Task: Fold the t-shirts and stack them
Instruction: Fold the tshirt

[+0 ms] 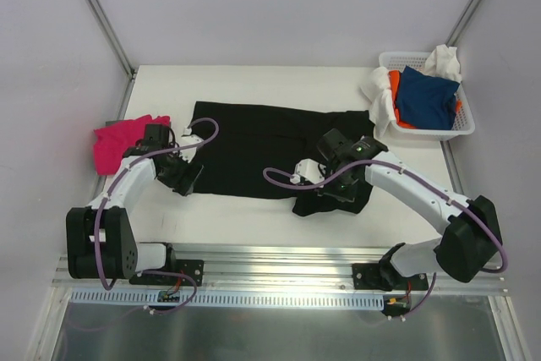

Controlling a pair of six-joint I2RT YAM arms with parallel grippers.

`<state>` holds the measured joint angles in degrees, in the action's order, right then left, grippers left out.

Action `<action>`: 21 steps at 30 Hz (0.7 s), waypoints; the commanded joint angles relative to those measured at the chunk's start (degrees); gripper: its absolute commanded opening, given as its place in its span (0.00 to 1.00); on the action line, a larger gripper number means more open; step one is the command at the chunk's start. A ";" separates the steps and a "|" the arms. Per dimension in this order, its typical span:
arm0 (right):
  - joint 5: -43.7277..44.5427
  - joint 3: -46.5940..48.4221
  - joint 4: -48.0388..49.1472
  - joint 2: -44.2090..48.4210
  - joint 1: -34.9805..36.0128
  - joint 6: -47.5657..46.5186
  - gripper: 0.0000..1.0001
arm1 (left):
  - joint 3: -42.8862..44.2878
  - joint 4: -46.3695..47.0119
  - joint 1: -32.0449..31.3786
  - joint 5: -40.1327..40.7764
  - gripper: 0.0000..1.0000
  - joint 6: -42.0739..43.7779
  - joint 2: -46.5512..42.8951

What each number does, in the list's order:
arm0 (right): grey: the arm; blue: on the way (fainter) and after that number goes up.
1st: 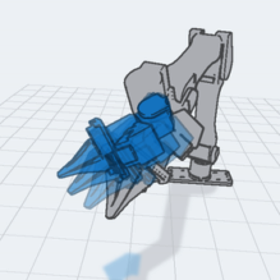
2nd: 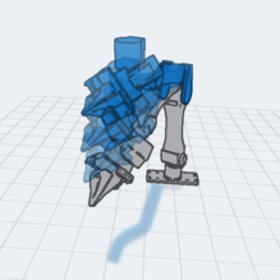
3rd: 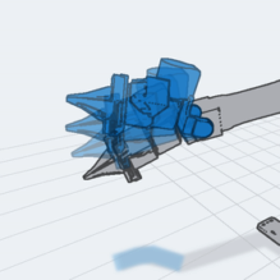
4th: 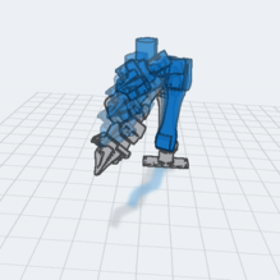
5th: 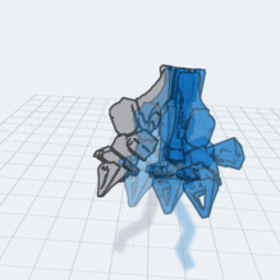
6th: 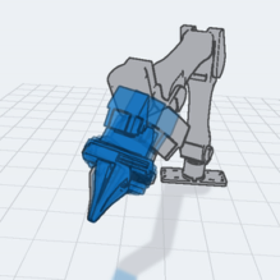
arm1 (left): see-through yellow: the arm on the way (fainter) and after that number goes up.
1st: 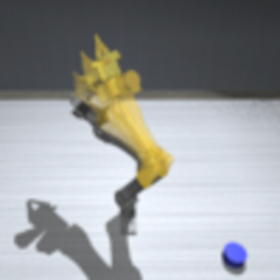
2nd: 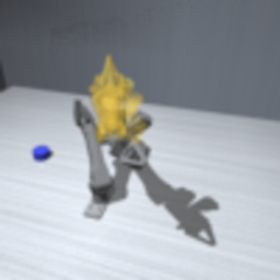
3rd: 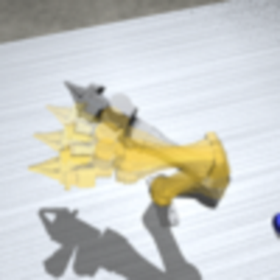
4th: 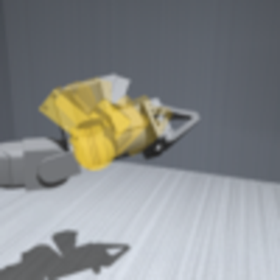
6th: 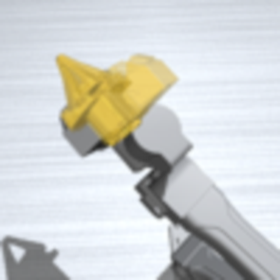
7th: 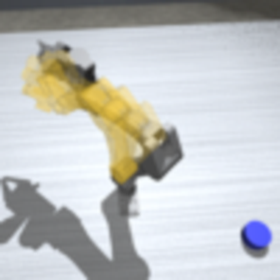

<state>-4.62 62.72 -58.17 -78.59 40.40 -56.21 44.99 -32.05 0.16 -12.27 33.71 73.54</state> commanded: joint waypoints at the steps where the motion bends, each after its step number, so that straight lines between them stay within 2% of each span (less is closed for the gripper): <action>1: 0.93 2.67 -1.15 -0.43 -0.50 0.04 0.01 | -0.61 -0.90 1.77 -2.75 0.85 -2.77 1.17; 8: 1.46 3.55 -0.89 -1.22 -1.03 -0.05 0.01 | -1.22 -0.90 6.68 -7.14 0.81 -6.02 4.15; 11: 1.55 3.73 -1.07 -1.39 -1.12 -0.13 0.00 | -0.79 -1.52 7.57 -9.61 0.75 -7.52 6.96; 21: 2.51 4.08 -0.63 -1.74 -1.55 -0.22 0.01 | 2.64 -3.63 11.79 -12.60 0.70 -6.64 14.09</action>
<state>-3.18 64.62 -57.98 -80.36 39.29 -56.21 46.52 -33.67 11.05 -22.11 26.96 85.54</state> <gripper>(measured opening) 0.012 0.704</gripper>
